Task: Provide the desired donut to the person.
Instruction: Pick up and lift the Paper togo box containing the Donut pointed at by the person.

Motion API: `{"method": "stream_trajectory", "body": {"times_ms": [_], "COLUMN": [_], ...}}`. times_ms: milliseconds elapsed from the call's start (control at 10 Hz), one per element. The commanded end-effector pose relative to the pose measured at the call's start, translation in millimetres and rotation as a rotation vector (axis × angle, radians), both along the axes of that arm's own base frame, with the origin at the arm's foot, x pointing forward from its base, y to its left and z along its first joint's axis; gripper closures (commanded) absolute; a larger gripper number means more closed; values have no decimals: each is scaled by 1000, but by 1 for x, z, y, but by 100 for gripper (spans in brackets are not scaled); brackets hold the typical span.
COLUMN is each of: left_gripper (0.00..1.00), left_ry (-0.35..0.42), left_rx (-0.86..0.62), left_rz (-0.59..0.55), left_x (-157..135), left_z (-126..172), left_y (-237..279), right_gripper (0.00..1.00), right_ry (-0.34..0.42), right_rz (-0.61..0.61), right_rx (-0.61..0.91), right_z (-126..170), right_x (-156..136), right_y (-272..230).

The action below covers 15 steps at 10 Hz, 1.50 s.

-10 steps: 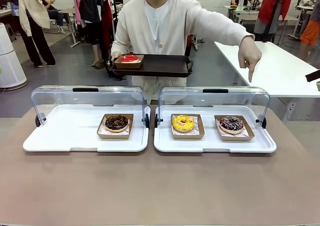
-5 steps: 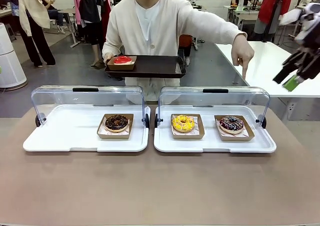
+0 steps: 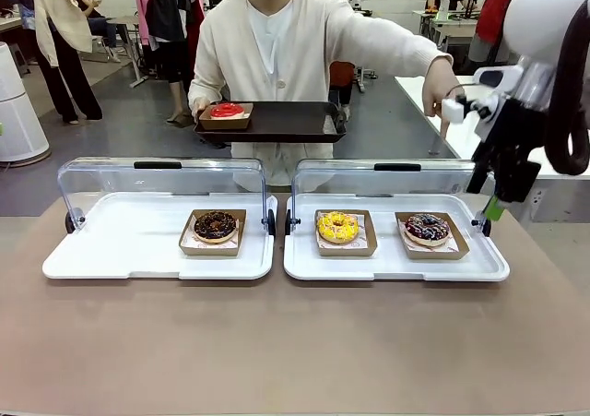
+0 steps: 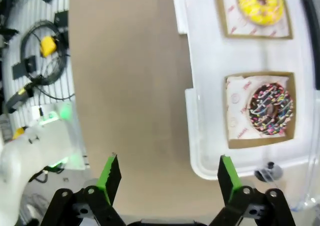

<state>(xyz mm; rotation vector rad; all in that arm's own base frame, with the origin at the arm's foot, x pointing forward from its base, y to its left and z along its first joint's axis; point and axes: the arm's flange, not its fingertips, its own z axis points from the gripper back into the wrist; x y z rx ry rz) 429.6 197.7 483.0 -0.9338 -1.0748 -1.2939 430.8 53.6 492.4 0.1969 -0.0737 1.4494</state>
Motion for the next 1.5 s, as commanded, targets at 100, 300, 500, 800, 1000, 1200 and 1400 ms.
{"method": "stream_trajectory", "body": {"times_ms": [100, 300, 500, 800, 1000, 1200, 1400], "left_gripper": [0, 0, 0, 0, 0, 0, 0], "left_ry": [-4, -4, -4, -4, -4, -4, -4], "left_rx": [0, 0, 0, 0, 0, 0, 0], "left_rz": [11, 11, 11, 11, 11, 11, 11], "left_x": [-2, -2, -2, -2, -2, -2, -2], "left_z": [-1, -1, -1, -1, -1, -1, -1], "left_y": [0, 0, 0, 0, 0, 0, 0], "right_gripper": [0, 0, 0, 0, 0, 0, 0], "right_ry": [47, 29, 29, 7, -50, -37, -64], "right_rz": [-28, -2, -2, 32, 70, 93, 68], "right_rx": [30, 3, 3, -48, -154, -149, -135], "right_z": [-15, -19, -19, -31, -51, -80, -110], "right_x": [-1, -1, -1, -12, -21, -21, -17], "right_y": [-2, 0, 0, -6, 3, 8, 6]}}
